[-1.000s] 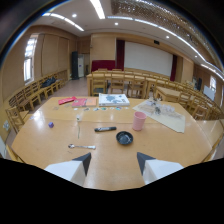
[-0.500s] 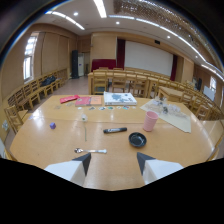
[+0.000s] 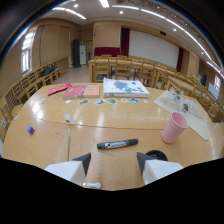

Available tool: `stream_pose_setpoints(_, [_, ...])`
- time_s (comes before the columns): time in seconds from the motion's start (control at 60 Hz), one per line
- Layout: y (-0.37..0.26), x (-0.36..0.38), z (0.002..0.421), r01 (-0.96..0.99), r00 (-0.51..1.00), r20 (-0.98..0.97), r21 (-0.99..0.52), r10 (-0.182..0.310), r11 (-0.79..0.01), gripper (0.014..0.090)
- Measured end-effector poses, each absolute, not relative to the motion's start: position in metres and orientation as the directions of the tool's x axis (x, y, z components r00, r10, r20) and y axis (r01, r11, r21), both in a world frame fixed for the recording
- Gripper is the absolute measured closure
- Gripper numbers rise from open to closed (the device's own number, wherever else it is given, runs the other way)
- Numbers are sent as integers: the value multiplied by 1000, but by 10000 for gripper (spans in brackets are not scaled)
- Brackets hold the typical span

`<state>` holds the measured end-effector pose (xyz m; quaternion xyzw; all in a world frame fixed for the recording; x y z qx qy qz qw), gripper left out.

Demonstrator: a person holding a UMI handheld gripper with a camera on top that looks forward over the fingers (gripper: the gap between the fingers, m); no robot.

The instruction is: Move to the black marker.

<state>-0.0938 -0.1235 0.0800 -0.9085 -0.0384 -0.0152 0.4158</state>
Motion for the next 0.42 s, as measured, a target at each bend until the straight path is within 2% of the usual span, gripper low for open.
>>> stream_pose_setpoints(0.2, [-103,-97,53,66,998,31,-720,63,-691,182])
stream_pose_setpoints(0.417, [-95,-99,50,76,997,33,-717,75,-693,181])
